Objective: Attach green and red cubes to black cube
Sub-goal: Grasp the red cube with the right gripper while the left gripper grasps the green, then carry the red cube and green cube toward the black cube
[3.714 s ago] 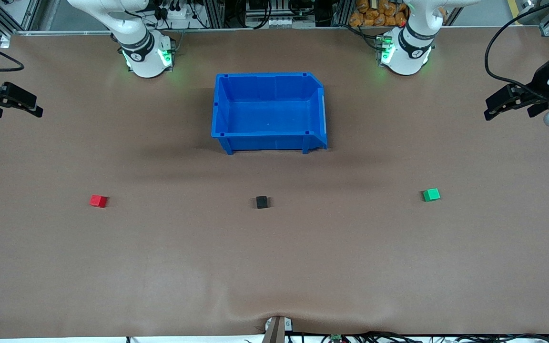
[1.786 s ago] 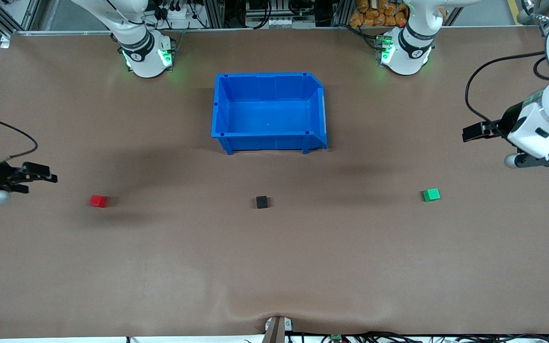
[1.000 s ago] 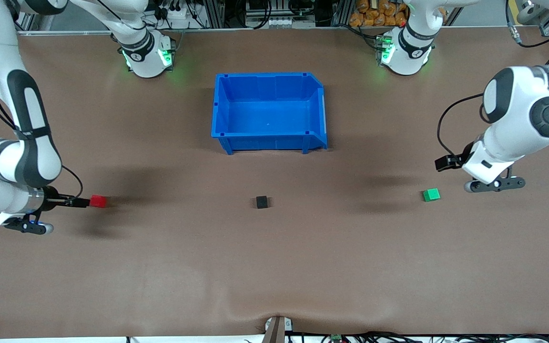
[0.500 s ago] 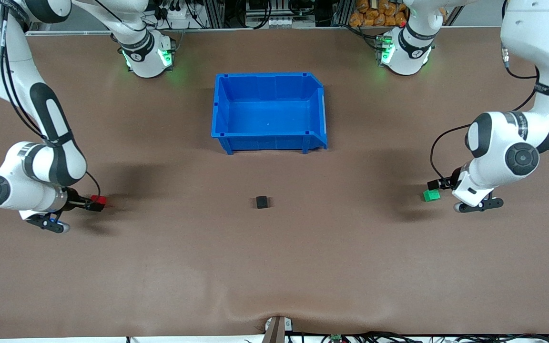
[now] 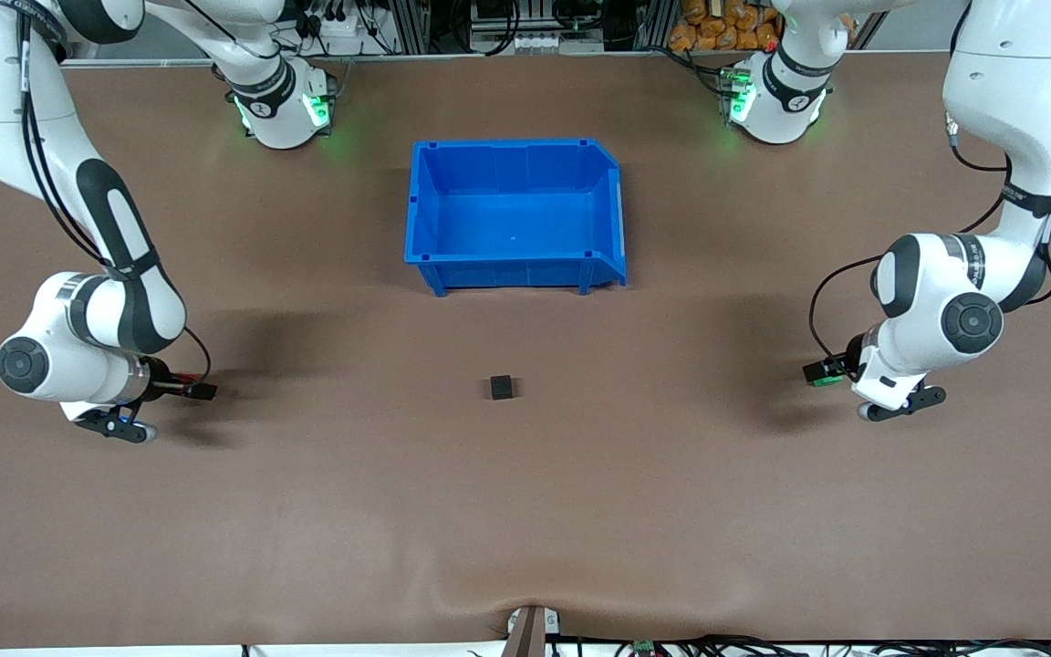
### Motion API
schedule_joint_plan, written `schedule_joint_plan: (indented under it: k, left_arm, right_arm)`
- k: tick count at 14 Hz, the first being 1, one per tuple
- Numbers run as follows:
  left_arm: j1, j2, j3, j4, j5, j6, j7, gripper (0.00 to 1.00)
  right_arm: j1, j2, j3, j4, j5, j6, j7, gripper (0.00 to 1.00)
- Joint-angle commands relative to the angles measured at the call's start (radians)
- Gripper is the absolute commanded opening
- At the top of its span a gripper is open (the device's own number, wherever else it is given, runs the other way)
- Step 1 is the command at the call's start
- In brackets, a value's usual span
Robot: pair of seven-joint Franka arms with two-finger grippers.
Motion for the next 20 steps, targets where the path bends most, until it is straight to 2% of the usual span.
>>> schedule_joint_plan:
  k: [1,6,7,9,11,12,14,15,18,20]
  left_arm:
    - [-0.007,0.024,0.002,0.046,-0.011,0.001,-0.016,1.00]
    - [-0.004,0.071,0.002,0.069,-0.003,0.001,-0.014,0.99]
    - [-0.005,0.073,0.002,0.072,-0.003,0.001,-0.014,0.97]
    - [-0.002,0.074,0.004,0.073,-0.003,0.001,-0.014,0.90]
    - [0.001,0.085,0.002,0.075,-0.003,0.001,-0.014,0.86]
    - [0.001,0.087,0.004,0.076,-0.005,0.003,-0.014,0.86]
    - [0.001,0.088,0.002,0.075,-0.003,0.010,-0.012,0.84]
    - [0.001,0.088,0.002,0.075,-0.003,0.010,-0.012,0.82]
    - [-0.001,0.088,0.002,0.072,-0.002,0.012,-0.012,0.67]
    - [-0.002,0.088,0.002,0.072,-0.002,0.010,-0.008,0.64]
  right_arm:
    - [-0.013,-0.034,0.000,-0.027,-0.019,-0.010,-0.128,1.00]
    - [-0.022,-0.045,0.000,-0.043,-0.019,-0.010,-0.168,1.00]
    - [-0.022,-0.046,0.000,-0.044,-0.019,-0.010,-0.168,0.90]
    - [-0.022,-0.046,0.000,-0.046,-0.019,-0.011,-0.168,0.35]
    - [-0.023,-0.048,0.002,-0.046,-0.019,-0.022,-0.167,0.08]
    - [-0.022,-0.048,0.000,-0.046,-0.019,-0.031,-0.168,0.04]
    - [-0.022,-0.049,0.000,-0.041,-0.020,-0.033,-0.214,0.02]
    - [-0.020,-0.052,0.000,-0.034,-0.020,-0.031,-0.275,0.02]
    - [-0.016,-0.052,0.000,0.012,-0.022,-0.031,-0.506,0.02]
    - [-0.008,-0.051,0.003,0.052,-0.022,-0.031,-0.687,0.02]
